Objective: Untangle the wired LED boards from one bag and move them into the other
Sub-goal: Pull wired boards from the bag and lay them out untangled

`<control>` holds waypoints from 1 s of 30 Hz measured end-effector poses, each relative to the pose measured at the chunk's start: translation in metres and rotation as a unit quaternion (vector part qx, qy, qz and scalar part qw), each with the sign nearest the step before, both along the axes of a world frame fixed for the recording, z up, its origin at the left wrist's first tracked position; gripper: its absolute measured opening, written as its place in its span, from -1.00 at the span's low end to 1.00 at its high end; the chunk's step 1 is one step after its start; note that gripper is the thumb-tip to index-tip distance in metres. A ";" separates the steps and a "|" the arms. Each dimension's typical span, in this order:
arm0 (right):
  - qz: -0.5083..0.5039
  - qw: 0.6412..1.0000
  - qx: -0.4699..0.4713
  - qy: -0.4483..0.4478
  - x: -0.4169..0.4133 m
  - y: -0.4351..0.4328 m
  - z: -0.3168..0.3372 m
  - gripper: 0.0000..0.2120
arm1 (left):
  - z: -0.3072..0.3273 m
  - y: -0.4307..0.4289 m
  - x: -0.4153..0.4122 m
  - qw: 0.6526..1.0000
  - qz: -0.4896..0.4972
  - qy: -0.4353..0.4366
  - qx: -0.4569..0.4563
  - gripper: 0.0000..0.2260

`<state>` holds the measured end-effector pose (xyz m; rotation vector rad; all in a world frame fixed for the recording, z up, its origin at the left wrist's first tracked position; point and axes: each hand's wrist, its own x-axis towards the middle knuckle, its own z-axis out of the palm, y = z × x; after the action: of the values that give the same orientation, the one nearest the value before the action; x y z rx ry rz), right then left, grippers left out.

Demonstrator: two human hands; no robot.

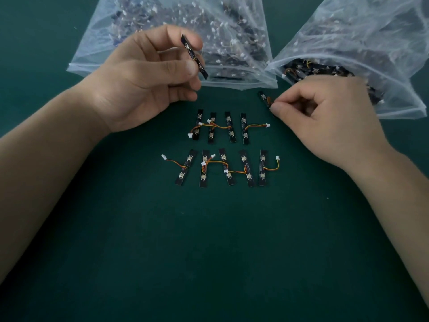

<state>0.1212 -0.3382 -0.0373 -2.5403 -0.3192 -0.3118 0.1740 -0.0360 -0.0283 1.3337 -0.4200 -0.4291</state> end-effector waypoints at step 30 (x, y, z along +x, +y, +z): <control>0.033 0.998 0.049 0.005 -0.002 0.002 -0.001 -0.88 | -0.003 0.000 0.001 1.000 0.003 -0.004 0.005 -0.80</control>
<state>0.1192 -0.3363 -0.0381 -2.4299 -0.3734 -0.2825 0.1750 -0.0359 -0.0308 1.3470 -0.4216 -0.4218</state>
